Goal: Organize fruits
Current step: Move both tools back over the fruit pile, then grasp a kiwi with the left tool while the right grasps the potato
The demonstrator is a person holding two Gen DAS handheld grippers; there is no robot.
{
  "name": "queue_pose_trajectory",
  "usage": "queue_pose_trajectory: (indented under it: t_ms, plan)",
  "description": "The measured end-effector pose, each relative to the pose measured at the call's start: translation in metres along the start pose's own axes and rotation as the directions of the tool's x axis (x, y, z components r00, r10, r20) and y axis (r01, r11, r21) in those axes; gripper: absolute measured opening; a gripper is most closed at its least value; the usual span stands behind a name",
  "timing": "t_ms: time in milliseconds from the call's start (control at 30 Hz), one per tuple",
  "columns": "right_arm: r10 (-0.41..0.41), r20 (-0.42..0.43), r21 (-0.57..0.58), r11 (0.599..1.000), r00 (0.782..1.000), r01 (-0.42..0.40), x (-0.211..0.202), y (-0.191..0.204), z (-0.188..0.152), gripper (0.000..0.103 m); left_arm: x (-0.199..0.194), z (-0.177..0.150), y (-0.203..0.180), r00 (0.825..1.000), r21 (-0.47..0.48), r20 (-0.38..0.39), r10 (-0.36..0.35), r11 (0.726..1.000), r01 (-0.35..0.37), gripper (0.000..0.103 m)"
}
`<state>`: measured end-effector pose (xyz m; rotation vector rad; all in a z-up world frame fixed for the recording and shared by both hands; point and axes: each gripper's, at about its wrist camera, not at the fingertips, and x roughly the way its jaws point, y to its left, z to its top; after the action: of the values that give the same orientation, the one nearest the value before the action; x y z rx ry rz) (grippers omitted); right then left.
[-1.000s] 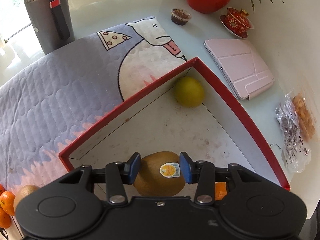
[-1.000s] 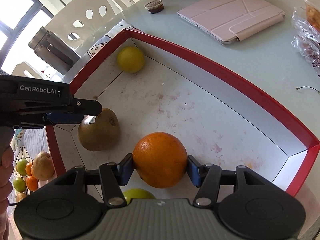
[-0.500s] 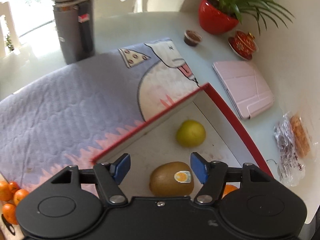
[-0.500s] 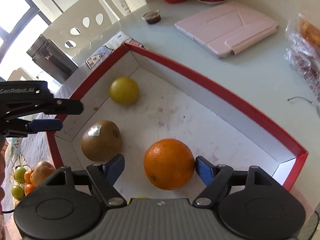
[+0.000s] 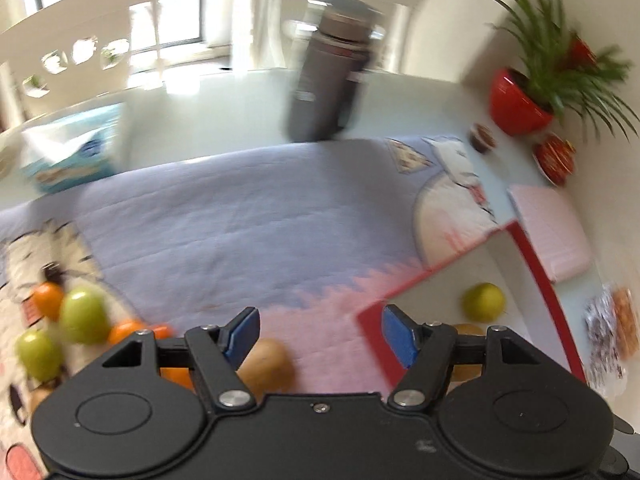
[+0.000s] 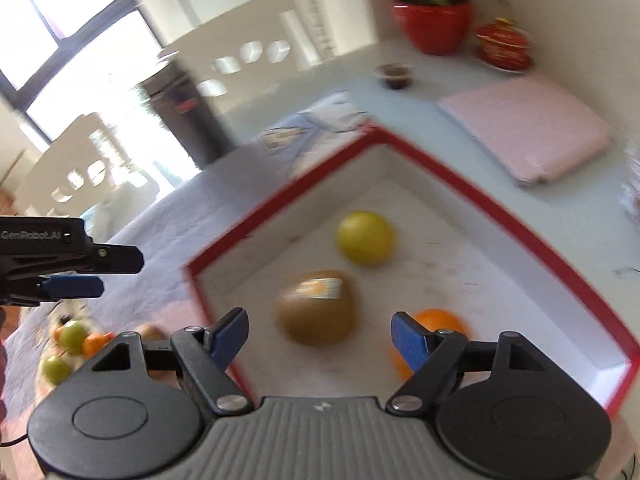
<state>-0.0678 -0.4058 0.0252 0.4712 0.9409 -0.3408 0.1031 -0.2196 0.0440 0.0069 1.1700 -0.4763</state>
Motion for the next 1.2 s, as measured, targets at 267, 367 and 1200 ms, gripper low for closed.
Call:
queue_pose_trajectory:
  t_ms: [267,367,1200]
  plan:
    - [0.078,-0.077,-0.166,0.982,0.994,-0.090,0.017,0.085,-0.010,0.080,-0.031,-0.027,0.105,0.995,-0.184,0.018,0.098,0.979,-0.093,0.080]
    - [0.097,-0.114,-0.212,0.970,0.989,-0.119,0.026,0.110,-0.015,0.081,-0.037,-0.042,0.146,0.991,-0.270,0.000,0.131,0.955,-0.126,0.080]
    - [0.020,-0.313,-0.368,0.919,0.949,-0.140,0.129,0.182,-0.020,0.089,0.019,-0.103,0.228,0.966,-0.349,-0.185,0.183,0.906,-0.238,0.080]
